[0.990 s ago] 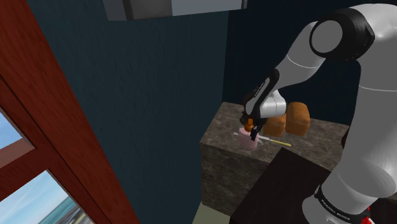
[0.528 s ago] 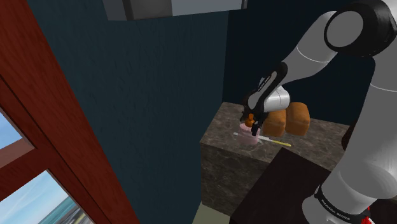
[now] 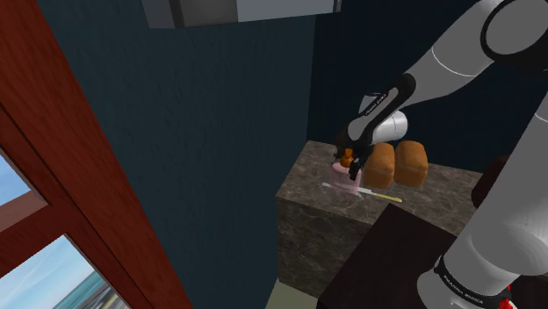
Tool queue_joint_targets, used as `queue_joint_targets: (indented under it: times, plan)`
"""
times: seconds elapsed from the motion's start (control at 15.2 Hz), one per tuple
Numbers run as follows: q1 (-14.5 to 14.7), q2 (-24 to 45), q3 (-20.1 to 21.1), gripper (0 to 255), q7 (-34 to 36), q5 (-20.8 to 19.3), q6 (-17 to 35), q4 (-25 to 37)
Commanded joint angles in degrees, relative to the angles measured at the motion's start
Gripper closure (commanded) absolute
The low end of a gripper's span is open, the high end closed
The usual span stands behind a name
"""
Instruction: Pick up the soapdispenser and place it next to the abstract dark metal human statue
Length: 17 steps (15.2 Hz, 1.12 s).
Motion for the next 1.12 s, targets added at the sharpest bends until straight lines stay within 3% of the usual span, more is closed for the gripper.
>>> queue_joint_targets:
  times: [0.0, 1.06]
  plan:
    - [0.1, -1.7, -0.3, 255, 1.0, -1.4, -1.9, 0.3]
    - [-0.5, -13.1, 0.1, 255, 5.7, -7.7, -15.7, 3.4]
